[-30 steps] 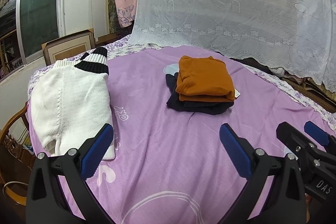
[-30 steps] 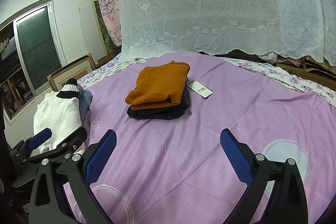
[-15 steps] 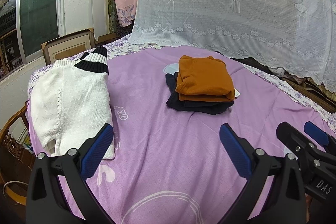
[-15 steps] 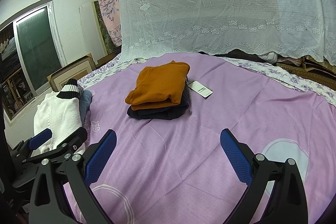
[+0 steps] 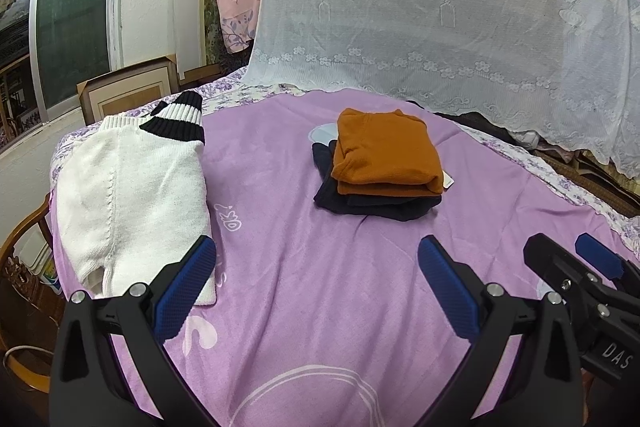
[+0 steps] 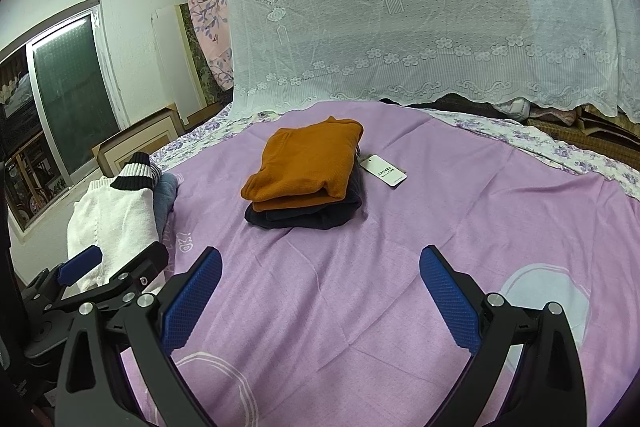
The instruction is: Fold small clothes
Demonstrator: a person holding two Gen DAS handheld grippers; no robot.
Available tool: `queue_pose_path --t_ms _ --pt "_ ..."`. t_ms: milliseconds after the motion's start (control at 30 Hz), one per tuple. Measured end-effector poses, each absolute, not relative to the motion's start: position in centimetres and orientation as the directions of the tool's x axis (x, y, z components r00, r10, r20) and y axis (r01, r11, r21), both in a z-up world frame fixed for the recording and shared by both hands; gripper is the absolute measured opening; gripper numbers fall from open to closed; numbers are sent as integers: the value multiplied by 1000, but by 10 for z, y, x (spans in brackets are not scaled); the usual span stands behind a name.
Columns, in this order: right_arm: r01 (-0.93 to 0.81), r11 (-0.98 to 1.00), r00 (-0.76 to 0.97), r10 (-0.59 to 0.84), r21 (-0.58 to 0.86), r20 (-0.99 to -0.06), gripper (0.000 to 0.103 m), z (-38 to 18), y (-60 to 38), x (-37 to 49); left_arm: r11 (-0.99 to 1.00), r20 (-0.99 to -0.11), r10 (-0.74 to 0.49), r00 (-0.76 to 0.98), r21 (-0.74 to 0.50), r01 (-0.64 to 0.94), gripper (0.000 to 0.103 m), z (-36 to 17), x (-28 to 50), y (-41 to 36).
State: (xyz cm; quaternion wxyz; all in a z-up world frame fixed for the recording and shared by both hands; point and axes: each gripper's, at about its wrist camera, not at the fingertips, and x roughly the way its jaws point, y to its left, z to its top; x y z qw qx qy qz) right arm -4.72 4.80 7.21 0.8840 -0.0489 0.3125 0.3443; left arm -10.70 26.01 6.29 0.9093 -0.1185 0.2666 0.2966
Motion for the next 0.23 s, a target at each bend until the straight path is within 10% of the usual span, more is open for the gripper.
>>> queue_pose_path --t_ms 233 --pt "-638 758 567 579 132 -586 100 72 48 -48 794 -551 478 684 -61 -605 99 64 -107 259"
